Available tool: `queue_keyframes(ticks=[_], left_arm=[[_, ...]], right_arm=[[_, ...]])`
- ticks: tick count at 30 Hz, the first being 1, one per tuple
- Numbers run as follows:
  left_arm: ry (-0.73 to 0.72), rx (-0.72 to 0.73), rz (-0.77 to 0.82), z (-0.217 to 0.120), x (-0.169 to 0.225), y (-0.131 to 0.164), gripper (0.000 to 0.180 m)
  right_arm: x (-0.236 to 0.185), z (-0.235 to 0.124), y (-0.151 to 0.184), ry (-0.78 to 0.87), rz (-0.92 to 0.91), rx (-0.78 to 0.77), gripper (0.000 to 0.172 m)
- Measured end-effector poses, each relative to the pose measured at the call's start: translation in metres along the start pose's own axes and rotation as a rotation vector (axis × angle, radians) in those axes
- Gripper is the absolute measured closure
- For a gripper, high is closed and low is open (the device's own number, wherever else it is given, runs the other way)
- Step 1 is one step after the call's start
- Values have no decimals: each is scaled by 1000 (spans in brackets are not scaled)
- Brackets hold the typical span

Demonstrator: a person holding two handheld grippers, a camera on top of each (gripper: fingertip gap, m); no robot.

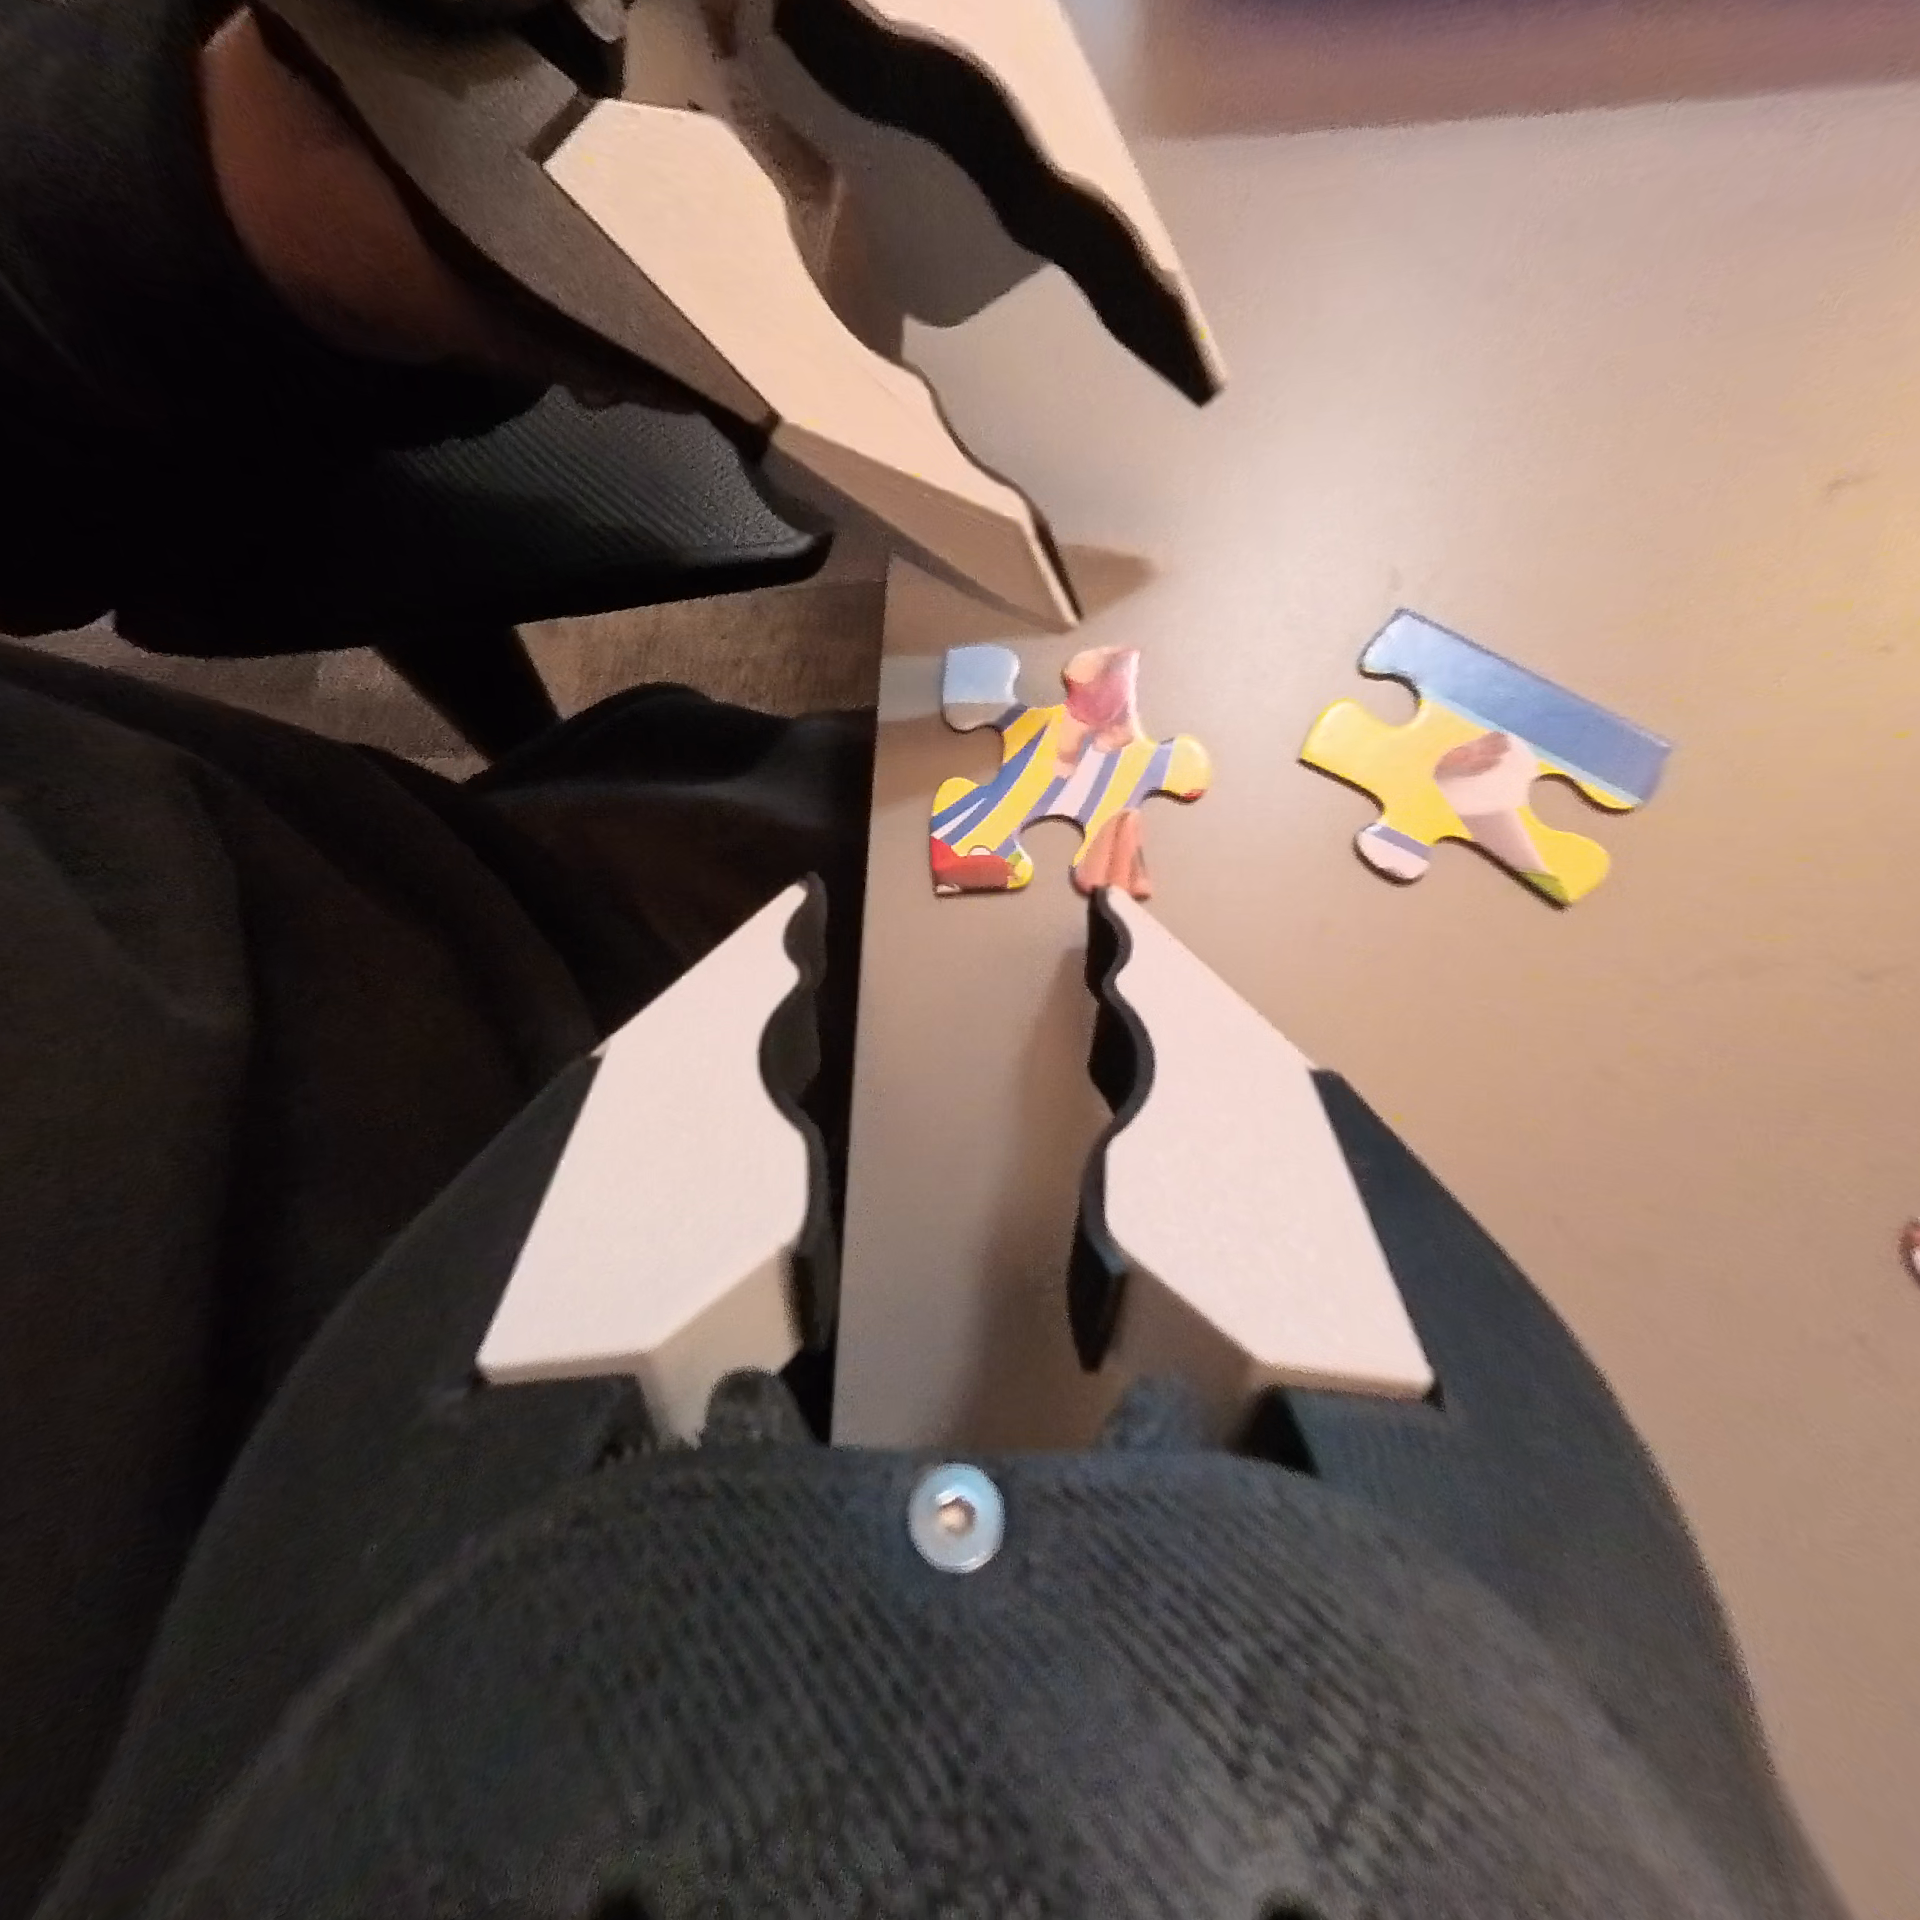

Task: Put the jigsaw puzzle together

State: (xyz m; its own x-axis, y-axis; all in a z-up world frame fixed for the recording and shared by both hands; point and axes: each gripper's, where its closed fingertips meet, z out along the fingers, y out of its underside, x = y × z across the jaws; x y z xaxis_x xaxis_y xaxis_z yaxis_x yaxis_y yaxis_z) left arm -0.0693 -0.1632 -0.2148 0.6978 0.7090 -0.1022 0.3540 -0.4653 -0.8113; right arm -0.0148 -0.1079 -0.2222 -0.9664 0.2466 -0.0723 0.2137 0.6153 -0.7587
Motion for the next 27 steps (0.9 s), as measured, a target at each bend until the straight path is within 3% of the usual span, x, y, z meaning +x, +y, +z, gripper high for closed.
queue_keyframes(ticks=[8,16,23,27], left_arm=[[36,44,-91,-16,-5,2,135],[56,81,-113,-17,-5,1,136],[64,111,-127,-20,-5,1,137],[74,125,-137,-21,-4,0,137]], right_arm=[[15,-4,-10,142,61,76,111],[16,23,-7,180,30,-12,106],[19,19,-5,221,113,-2,129],[15,16,-2,233,121,0,130]])
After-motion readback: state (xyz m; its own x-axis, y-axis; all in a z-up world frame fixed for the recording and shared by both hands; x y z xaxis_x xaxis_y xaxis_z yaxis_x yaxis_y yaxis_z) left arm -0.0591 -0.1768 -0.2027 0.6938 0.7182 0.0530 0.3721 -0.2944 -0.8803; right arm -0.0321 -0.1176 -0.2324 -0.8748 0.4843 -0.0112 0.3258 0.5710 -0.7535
